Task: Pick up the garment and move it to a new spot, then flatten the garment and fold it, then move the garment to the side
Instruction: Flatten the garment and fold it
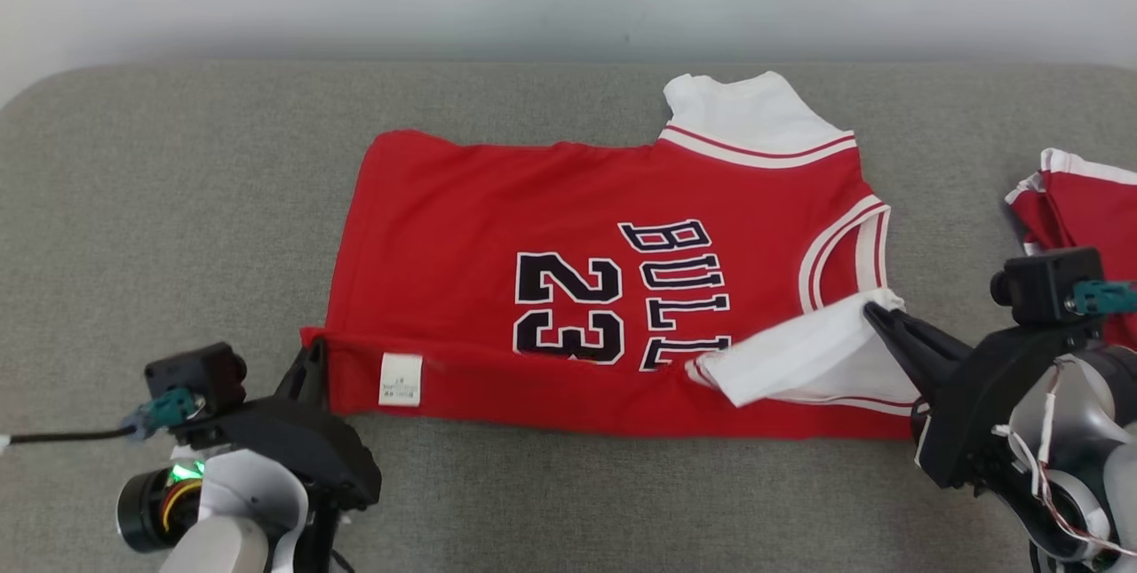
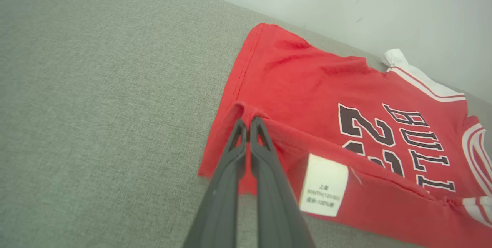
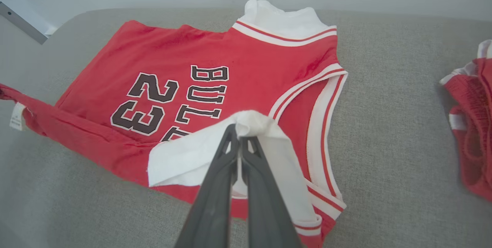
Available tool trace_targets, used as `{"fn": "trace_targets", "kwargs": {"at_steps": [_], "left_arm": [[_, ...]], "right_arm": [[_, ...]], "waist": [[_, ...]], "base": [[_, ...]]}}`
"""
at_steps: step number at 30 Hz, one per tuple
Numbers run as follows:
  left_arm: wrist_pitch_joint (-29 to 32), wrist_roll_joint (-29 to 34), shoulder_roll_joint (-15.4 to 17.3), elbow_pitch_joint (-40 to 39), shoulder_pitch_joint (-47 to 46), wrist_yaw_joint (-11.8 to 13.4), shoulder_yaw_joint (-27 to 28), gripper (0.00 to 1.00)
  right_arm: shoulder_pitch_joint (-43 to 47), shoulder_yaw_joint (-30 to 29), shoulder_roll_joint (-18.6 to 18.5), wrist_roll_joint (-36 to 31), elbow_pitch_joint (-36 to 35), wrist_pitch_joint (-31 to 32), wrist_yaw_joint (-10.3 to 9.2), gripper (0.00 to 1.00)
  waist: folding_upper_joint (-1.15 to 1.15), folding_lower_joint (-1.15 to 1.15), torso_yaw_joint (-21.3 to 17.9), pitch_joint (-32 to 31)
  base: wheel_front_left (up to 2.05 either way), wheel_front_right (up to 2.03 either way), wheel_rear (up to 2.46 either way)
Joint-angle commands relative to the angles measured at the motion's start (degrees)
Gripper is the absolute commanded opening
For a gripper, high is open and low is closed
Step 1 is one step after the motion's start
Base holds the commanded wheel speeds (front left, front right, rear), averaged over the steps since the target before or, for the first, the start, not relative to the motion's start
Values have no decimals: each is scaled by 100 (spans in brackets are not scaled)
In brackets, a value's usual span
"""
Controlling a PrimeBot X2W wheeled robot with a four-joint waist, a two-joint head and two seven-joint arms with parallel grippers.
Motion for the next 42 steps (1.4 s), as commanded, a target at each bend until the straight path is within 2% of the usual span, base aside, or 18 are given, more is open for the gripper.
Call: {"fn": "trace_targets", "kwargs": {"at_steps": [1,14,24,34,35,36,37,39,40,41,42], "left_arm": [[-19,96,-29,158,-168,4,-47,0],[2,215,-151,1213,-976,-146,-218,0],[3,328,-169,1742,-1357,-237,-347,0],[-66,347,-178,2137,-1642,-359,-405,0],[-135,376,-179,2152,-1671,-381,-411,9],[-155,387,-190,2187,-1670,-387,-422,80],[-172,387,-205,2237,-1666,-395,-432,100],[-204,373,-227,2278,-1682,-406,-440,100],[-225,367,-238,2295,-1686,-417,-442,100],[-270,376,-245,2307,-1684,-428,-448,100],[-296,386,-243,2321,-1669,-444,-454,100]], "right_arm": [[-143,65,-57,-50,140,-151,-14,0],[-735,334,-296,-273,854,-1191,-14,0],[-802,294,-250,-374,1081,-1493,-14,0],[-1257,527,-321,-452,1413,-1802,-14,0],[-1305,551,-322,-451,1481,-1836,-14,0],[-1338,584,-324,-454,1531,-1878,-14,0],[-1377,609,-316,-450,1586,-1924,-14,0],[-1454,623,-287,-440,1703,-2058,-14,0],[-1474,650,-280,-446,1766,-2109,-14,36],[-1485,666,-280,-450,1840,-2155,-14,100],[-1502,676,-285,-454,1901,-2195,-14,100]], "waist": [[0,-1,40,61],[0,-1,49,415],[0,-1,-32,548],[0,-1,-44,675],[0,-1,-32,683],[0,-1,-18,688],[0,-1,-5,691],[0,-1,23,687],[0,-1,36,681],[0,-1,54,671],[0,-1,70,657]], "base": [[0,0,0],[0,0,0],[0,0,0],[0,0,0],[0,0,0],[0,0,0],[0,0,0],[0,0,0],[0,0,0],[0,0,0],[0,0,0]]}}
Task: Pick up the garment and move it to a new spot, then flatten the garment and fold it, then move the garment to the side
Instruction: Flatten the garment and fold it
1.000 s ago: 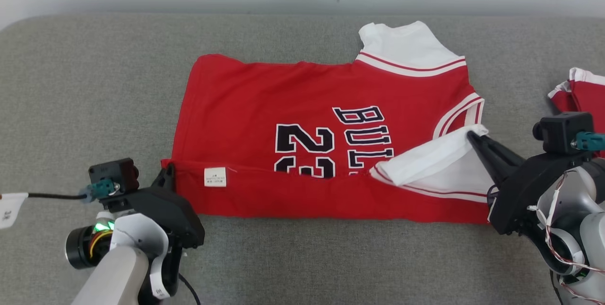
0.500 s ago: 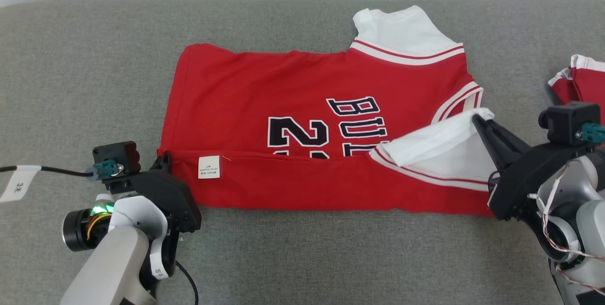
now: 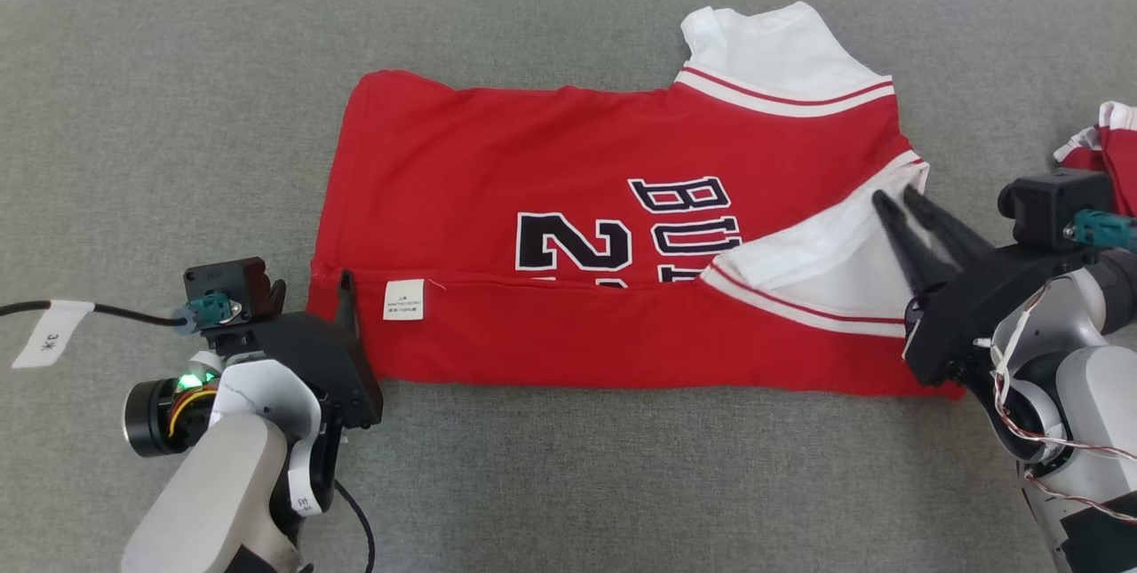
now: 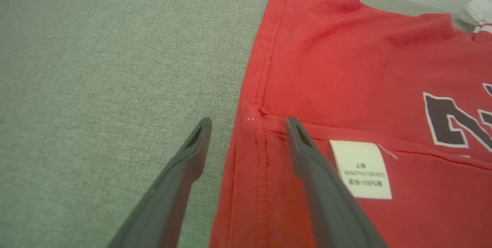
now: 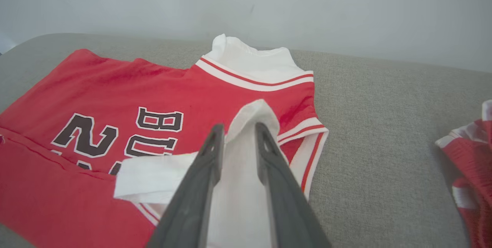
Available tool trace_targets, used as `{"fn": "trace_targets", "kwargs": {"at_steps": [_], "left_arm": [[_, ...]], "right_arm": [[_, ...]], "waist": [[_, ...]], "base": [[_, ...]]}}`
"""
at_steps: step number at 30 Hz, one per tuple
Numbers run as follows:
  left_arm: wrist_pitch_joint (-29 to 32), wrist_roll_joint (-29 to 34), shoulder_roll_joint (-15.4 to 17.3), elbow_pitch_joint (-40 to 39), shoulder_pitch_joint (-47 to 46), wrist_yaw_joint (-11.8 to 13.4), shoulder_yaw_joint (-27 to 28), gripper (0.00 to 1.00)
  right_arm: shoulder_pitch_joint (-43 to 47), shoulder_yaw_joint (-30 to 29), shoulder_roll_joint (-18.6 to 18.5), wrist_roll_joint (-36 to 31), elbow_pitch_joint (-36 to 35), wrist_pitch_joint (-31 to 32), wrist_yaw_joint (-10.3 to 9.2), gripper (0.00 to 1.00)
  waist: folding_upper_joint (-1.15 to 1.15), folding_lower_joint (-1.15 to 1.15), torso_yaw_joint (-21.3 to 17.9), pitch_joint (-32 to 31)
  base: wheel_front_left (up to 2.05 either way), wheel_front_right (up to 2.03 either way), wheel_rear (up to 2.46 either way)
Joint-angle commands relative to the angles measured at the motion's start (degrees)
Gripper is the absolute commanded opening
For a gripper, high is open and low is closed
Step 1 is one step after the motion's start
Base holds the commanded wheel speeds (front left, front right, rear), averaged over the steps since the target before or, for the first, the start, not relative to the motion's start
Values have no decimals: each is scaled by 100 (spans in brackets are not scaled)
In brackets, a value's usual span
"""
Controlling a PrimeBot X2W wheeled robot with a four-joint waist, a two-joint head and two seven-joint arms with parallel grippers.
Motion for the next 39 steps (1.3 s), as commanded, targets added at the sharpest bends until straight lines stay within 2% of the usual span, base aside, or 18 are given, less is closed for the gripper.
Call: {"fn": "trace_targets", "kwargs": {"at_steps": [1,7,12,17,24,29,35,36,37,38,39], "left_arm": [[-59,54,-8,23,-5,-19,8,100],[-255,81,150,-98,366,-3,11,100],[-235,24,253,-408,889,106,-17,100],[-120,-81,292,-685,1356,205,-57,100],[-159,-186,200,-556,1241,207,0,100],[-215,-147,199,-270,1101,283,44,100],[-238,-143,186,-12,975,96,-53,100],[-241,-127,179,12,971,56,-90,49],[-261,-126,157,32,973,19,-118,38],[-277,-123,134,43,968,3,-143,0],[-291,-137,98,45,971,-16,-159,0]], "right_arm": [[-63,2,16,-15,38,-83,-14,100],[171,-224,71,-23,40,-209,-14,100],[684,-590,201,-74,-334,129,-14,100],[1393,-1119,543,-223,-951,561,-14,100],[1796,-1338,958,-377,-1214,737,-14,100],[1859,-1355,1246,-652,-1094,720,-14,100],[1919,-1403,1542,-734,-864,668,-14,100],[1928,-1417,1577,-768,-839,671,-14,100],[1937,-1452,1606,-808,-820,686,-14,100],[1934,-1500,1638,-854,-805,693,-14,100],[1930,-1568,1657,-906,-813,679,-14,100]], "waist": [[-1,-1,30,-35],[-1,-1,74,-261],[-1,-1,52,-484],[-1,-1,-16,-617],[-1,-1,-88,-545],[-1,-1,-199,-463],[-1,-1,-248,-383],[-1,-1,-249,-366],[-1,-1,-246,-342],[-1,-1,-240,-315],[-1,-1,-229,-272]], "base": [[0,0,0],[0,0,0],[0,0,0],[0,0,0],[0,0,0],[0,0,0],[0,0,0],[0,0,0],[0,0,0],[0,0,0],[0,0,0]]}}
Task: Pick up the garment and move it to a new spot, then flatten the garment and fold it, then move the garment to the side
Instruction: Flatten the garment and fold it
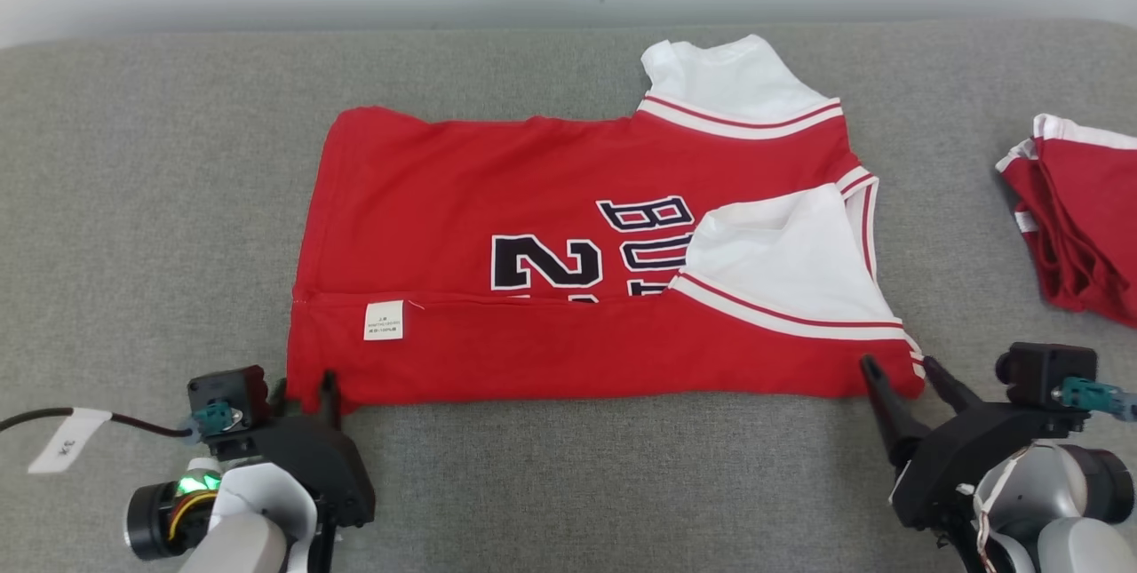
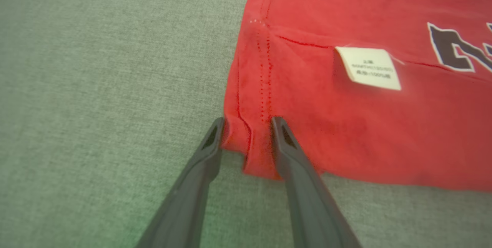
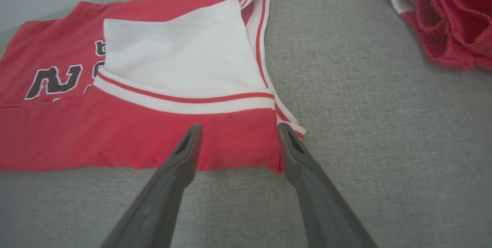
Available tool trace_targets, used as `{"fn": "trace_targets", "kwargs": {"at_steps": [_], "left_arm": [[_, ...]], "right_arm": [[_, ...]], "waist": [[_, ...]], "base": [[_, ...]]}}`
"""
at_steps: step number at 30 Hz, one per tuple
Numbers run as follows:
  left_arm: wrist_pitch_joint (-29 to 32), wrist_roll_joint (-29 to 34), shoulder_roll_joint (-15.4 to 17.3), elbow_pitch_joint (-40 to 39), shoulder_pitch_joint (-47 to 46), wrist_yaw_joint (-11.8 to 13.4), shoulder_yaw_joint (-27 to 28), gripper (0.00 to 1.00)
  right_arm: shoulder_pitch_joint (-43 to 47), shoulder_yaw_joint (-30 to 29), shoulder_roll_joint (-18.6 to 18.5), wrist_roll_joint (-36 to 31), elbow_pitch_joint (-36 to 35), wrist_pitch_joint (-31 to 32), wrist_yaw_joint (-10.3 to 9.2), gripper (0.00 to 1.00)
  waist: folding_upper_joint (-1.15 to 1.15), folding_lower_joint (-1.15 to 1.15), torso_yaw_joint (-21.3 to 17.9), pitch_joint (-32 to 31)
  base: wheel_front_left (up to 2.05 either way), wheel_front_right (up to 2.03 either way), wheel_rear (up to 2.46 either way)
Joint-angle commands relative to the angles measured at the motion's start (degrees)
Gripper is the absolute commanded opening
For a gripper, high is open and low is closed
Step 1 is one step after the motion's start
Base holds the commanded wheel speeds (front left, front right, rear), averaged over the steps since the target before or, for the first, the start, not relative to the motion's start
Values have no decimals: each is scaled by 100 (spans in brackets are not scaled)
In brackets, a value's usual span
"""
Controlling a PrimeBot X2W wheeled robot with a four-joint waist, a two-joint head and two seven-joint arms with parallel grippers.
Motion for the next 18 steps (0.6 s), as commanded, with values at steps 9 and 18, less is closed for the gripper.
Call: {"fn": "trace_targets", "kwargs": {"at_steps": [9,18], "left_arm": [[-200,-135,-283,154,81,-45,-49,0],[-322,-139,-394,399,-50,-229,-155,0]], "right_arm": [[-111,-487,222,-453,264,-10,-14,100],[-209,-719,291,-816,517,100,-14,100]], "waist": [[0,0,190,300],[0,0,298,279]], "base": [[0,0,0],[0,0,0]]}}
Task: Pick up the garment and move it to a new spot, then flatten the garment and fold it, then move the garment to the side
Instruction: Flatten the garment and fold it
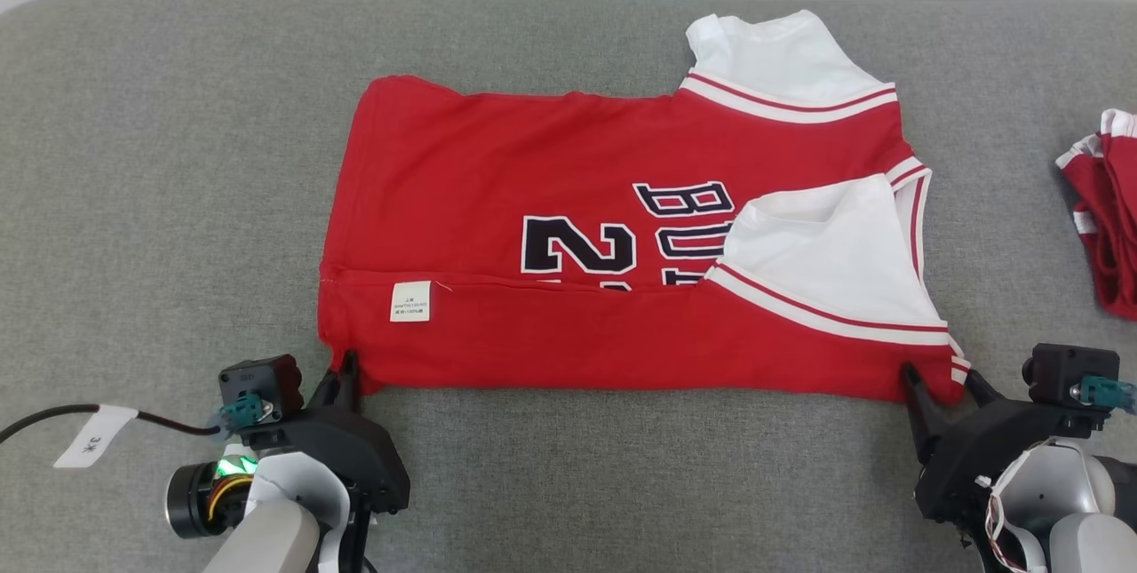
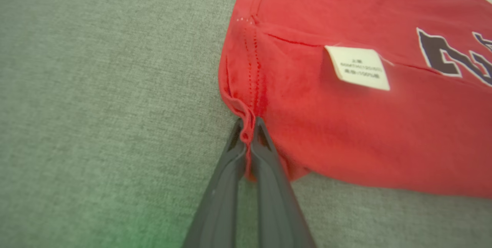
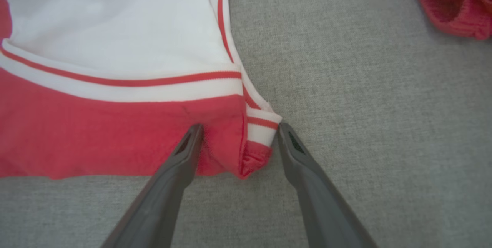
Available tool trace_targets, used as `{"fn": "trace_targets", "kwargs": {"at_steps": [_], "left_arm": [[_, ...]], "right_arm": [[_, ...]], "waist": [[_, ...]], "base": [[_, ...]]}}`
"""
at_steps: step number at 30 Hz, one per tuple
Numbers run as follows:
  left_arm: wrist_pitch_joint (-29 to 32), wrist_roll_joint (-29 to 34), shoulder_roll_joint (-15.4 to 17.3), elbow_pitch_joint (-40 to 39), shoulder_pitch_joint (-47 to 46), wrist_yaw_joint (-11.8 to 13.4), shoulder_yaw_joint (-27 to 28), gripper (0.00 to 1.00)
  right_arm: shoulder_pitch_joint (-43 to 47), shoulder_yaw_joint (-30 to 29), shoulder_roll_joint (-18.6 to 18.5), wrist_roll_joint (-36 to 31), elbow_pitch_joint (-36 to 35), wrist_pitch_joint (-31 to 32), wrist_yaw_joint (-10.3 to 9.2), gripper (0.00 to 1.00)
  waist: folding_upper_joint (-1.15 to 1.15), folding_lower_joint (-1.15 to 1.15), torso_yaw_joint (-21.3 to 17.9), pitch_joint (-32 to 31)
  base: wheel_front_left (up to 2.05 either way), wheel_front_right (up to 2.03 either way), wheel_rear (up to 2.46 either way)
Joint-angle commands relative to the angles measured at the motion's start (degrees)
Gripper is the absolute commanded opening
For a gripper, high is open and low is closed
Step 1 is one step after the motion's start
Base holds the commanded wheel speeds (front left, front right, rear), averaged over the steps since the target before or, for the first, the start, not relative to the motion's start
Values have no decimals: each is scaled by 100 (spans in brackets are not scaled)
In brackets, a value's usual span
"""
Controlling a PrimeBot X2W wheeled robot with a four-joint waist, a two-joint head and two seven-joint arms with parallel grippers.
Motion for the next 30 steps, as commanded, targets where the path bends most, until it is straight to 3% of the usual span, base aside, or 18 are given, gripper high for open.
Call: {"fn": "trace_targets", "kwargs": {"at_steps": [1,2,3,4,12,18,24,30], "left_arm": [[74,-53,-60,208,110,-39,-107,0],[48,-36,-70,218,113,-54,-128,0],[53,-35,-87,237,123,-91,-155,0],[66,-52,-95,264,147,-104,-176,0],[38,-252,-154,502,468,-228,-135,0],[9,-524,-137,430,690,-297,24,0],[95,-652,80,62,1021,-318,95,0],[260,-686,348,-503,1383,-155,140,0]], "right_arm": [[-5,-8,30,-66,96,105,-14,100],[8,-13,34,-85,133,136,-14,65],[15,-10,36,-68,168,170,-14,40],[29,12,37,-31,203,184,-14,2],[271,22,25,262,263,192,-14,0],[750,-155,24,669,-75,413,-14,0],[1358,-84,27,999,-645,854,-14,0],[1946,65,25,1555,-1154,1308,-14,0]], "waist": [[0,0,10,-25],[0,0,15,-45],[0,0,18,-70],[0,0,17,-94],[0,0,66,-481],[0,0,226,-874],[0,0,289,-1093],[0,0,268,-1115]], "base": [[0,0,0],[0,0,0],[0,0,0],[0,0,0],[0,0,0],[0,0,0],[0,0,0],[0,0,0]]}}
